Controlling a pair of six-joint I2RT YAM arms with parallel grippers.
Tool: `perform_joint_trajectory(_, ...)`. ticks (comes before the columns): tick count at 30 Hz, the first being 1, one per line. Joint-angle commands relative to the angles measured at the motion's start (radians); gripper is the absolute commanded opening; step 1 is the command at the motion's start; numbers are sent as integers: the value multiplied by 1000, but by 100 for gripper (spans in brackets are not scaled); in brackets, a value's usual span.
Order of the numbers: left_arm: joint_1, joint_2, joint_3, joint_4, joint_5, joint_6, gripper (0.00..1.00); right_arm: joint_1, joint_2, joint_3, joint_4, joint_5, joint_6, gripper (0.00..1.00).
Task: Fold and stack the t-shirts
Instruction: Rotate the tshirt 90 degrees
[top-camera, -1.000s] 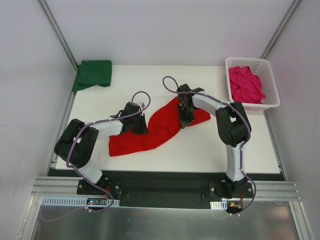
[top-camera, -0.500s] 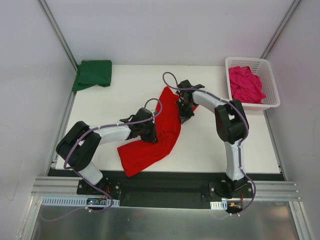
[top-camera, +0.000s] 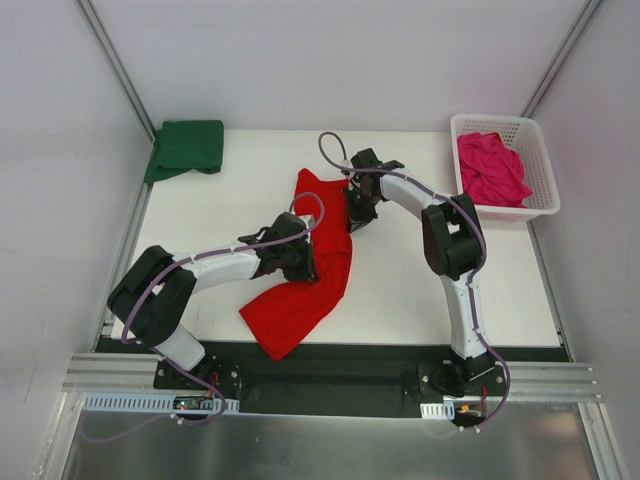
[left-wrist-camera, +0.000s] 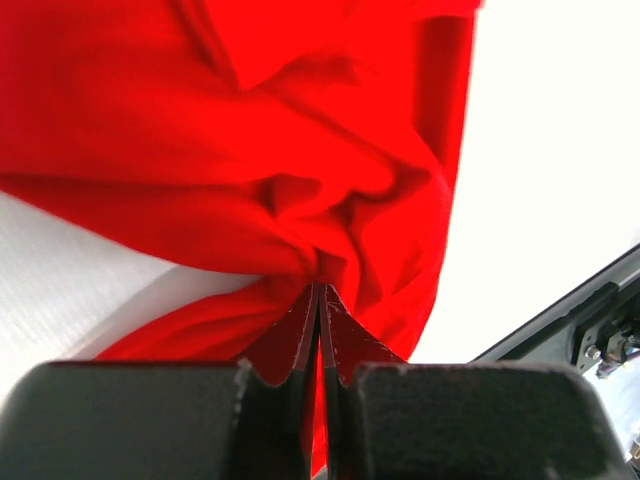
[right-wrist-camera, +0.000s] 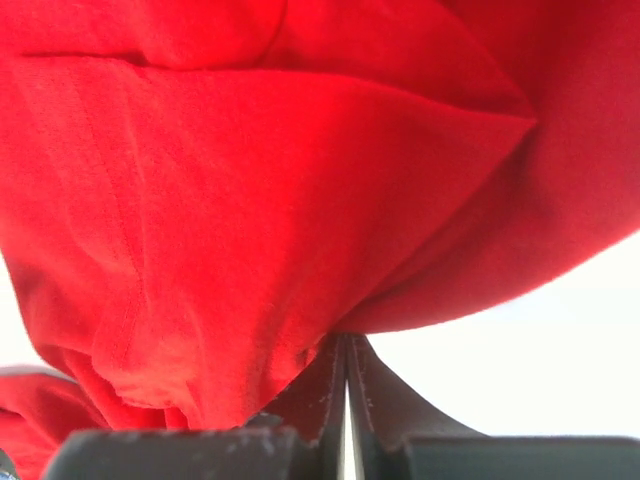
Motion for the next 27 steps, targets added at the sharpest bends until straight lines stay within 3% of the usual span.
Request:
perform_joint_trajectory(1,-13,-8,53,-10,15,-12,0,-7,28,95,71,-123,-27,1)
perform_joint_trajectory(6,-19,7,83,-11,17,-12,0,-13,60,174,70,-181,-21,1)
perform_joint_trajectory(10,-20,15,99,-14,9,2,0,-19,66,207,42,-132,-13,1)
perform_joint_trajectory(16,-8,-90,143,-100,-146,111,0,-24,-110,9,62,162,-48,2)
perform_joint_trajectory(19,33,-126,194,-122,-157,157,0,-31,-234,-118,107,270,-36,1)
perform_joint_trajectory(27,89,-103,335,-117,-190,280,0,-41,-486,-376,177,318,5,2)
